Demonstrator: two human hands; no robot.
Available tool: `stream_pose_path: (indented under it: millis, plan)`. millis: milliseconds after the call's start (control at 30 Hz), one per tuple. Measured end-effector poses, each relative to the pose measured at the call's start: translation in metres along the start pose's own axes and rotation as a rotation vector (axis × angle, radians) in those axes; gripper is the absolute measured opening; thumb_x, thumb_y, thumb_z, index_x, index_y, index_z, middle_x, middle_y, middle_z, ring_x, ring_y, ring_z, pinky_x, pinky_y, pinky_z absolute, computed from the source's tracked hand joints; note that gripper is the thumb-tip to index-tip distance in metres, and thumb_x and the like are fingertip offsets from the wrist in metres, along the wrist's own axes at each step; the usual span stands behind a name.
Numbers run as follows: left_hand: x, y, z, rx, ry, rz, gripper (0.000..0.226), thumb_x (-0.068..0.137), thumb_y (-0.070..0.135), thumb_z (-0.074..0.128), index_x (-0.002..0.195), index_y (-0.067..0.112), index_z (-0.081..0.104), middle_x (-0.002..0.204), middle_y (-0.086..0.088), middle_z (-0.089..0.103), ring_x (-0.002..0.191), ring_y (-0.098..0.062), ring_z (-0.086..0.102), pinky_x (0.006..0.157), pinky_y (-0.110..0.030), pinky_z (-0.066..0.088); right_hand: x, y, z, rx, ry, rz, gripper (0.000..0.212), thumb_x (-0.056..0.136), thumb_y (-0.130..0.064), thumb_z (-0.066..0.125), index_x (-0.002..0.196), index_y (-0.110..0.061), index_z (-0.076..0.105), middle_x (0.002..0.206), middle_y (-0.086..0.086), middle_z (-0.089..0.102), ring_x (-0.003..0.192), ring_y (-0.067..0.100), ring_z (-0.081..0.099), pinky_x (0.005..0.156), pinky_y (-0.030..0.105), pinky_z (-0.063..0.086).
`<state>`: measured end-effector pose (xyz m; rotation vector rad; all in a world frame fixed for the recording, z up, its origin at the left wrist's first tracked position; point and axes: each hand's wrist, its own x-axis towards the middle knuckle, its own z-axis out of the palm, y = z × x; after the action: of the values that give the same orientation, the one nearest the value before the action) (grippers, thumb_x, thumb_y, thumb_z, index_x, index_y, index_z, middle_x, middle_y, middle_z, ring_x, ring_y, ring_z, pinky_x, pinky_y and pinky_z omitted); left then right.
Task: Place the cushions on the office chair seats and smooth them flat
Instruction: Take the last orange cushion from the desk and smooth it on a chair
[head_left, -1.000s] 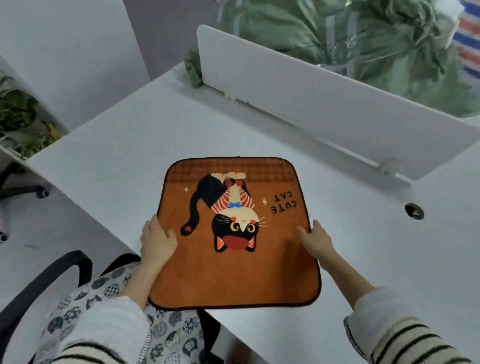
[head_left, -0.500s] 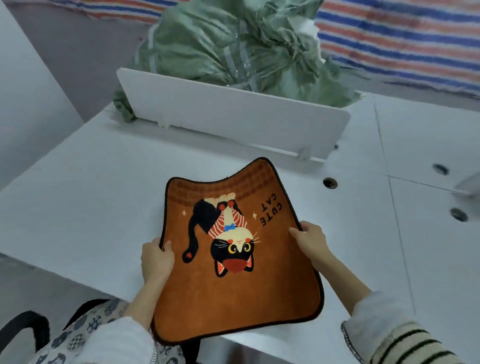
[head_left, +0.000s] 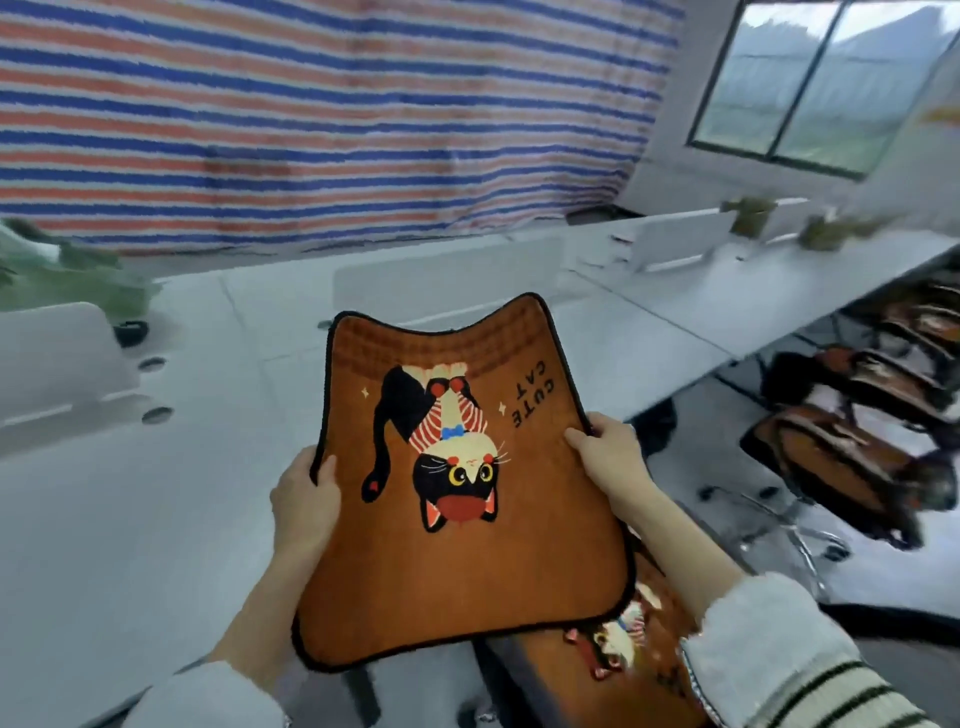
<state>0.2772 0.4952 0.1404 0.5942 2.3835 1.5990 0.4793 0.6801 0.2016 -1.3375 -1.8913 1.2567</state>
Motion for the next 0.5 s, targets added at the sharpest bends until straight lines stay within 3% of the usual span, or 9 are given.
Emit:
stream_pose_path:
  millis: [133,233,400,500]
  plan:
    - [-0.057,0.091,0.117,-0.11,-0.192,0.175,0.017,0.098,0.02,0.039,0.095,0.019,0.055,0.078,0.006,0.057,0.077,-0.019,0.054,0.062,-0.026,0.042,-0.025,0.042,-0.153,0.095,0.248,0.02,0.015,0.092,-0.011,0.051,0.088,-0.017,0.064,0.093,0.011,0.069,0.086,0.03,0.066,0.083,0.047,0.055]
    - [-0.097,0.146,0.194,-0.164,-0.328,0.274,0.018,0.099,0.023,0.039,0.097,0.021,0.057,0.081,0.007,0.058,0.078,-0.016,0.055,0.069,-0.03,0.043,-0.045,0.075,-0.243,0.193,0.415,0.05,0.018,0.093,-0.009,0.051,0.085,-0.023,0.061,0.092,0.006,0.068,0.079,0.021,0.066,0.08,0.042,0.057]
    - [-0.176,0.224,0.335,-0.211,-0.5,0.414,0.02,0.1,0.026,0.037,0.1,0.021,0.057,0.083,0.01,0.058,0.083,-0.016,0.056,0.068,-0.025,0.041,-0.05,0.154,-0.383,0.289,0.668,0.171,0.017,0.09,-0.011,0.051,0.102,-0.014,0.062,0.098,0.011,0.067,0.088,0.03,0.066,0.084,0.048,0.056]
    - [-0.211,0.248,0.416,-0.264,-0.546,0.413,0.027,0.099,0.027,0.037,0.115,0.018,0.057,0.104,0.006,0.062,0.101,-0.016,0.056,0.088,-0.03,0.044,-0.028,0.199,-0.451,0.34,0.709,0.227,0.018,0.091,-0.014,0.053,0.107,-0.01,0.059,0.098,0.012,0.066,0.087,0.029,0.066,0.079,0.043,0.057]
